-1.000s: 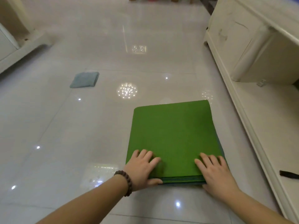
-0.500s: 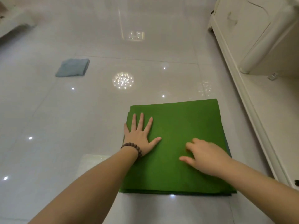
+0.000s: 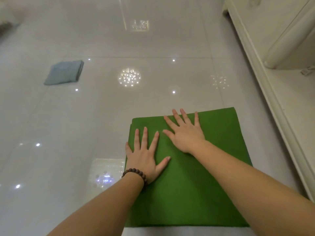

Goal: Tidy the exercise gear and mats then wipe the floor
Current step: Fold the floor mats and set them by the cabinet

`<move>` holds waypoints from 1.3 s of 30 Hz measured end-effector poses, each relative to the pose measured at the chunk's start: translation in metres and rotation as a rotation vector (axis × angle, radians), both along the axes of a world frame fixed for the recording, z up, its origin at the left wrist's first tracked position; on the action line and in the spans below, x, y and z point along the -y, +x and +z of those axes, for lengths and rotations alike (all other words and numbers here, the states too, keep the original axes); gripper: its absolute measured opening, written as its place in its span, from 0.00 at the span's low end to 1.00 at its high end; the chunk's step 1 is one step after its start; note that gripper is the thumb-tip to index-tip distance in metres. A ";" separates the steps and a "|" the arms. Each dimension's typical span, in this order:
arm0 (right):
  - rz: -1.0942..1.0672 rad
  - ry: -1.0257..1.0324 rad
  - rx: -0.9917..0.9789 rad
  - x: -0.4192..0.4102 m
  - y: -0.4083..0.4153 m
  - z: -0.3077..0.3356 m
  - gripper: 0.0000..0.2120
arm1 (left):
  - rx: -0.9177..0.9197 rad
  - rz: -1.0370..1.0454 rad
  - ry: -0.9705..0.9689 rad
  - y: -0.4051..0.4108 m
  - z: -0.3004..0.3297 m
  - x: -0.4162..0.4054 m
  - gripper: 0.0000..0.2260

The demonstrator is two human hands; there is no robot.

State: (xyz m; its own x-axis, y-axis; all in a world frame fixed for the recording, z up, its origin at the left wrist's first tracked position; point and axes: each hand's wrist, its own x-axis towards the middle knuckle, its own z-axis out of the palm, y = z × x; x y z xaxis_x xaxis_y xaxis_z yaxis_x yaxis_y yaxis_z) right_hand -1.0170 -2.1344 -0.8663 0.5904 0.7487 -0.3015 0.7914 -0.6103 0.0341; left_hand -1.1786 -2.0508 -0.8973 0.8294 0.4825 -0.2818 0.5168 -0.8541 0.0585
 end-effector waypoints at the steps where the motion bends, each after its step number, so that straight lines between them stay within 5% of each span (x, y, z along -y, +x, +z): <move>1: -0.076 -0.005 0.072 0.015 0.010 0.003 0.30 | 0.001 0.004 -0.004 -0.001 -0.001 0.000 0.38; 6: -0.330 0.000 0.063 0.089 0.038 -0.014 0.33 | -0.051 -0.016 0.001 0.002 0.004 -0.001 0.38; 13: -0.329 0.100 0.022 0.091 0.044 -0.025 0.33 | 0.158 -0.071 0.157 0.064 0.024 -0.014 0.34; 21: -0.359 0.020 0.032 0.063 0.045 -0.006 0.31 | 0.002 -0.011 0.022 0.079 0.000 -0.031 0.34; 27: -0.053 0.080 -0.019 0.023 0.019 -0.020 0.26 | 0.022 -0.021 0.045 0.080 -0.001 -0.029 0.33; 32: -0.303 0.053 0.039 0.083 0.051 -0.018 0.30 | 0.007 -0.014 0.052 0.080 -0.003 -0.030 0.34; 39: -0.297 0.041 -0.110 0.105 0.066 -0.002 0.34 | 0.013 -0.016 0.065 0.080 -0.002 -0.030 0.34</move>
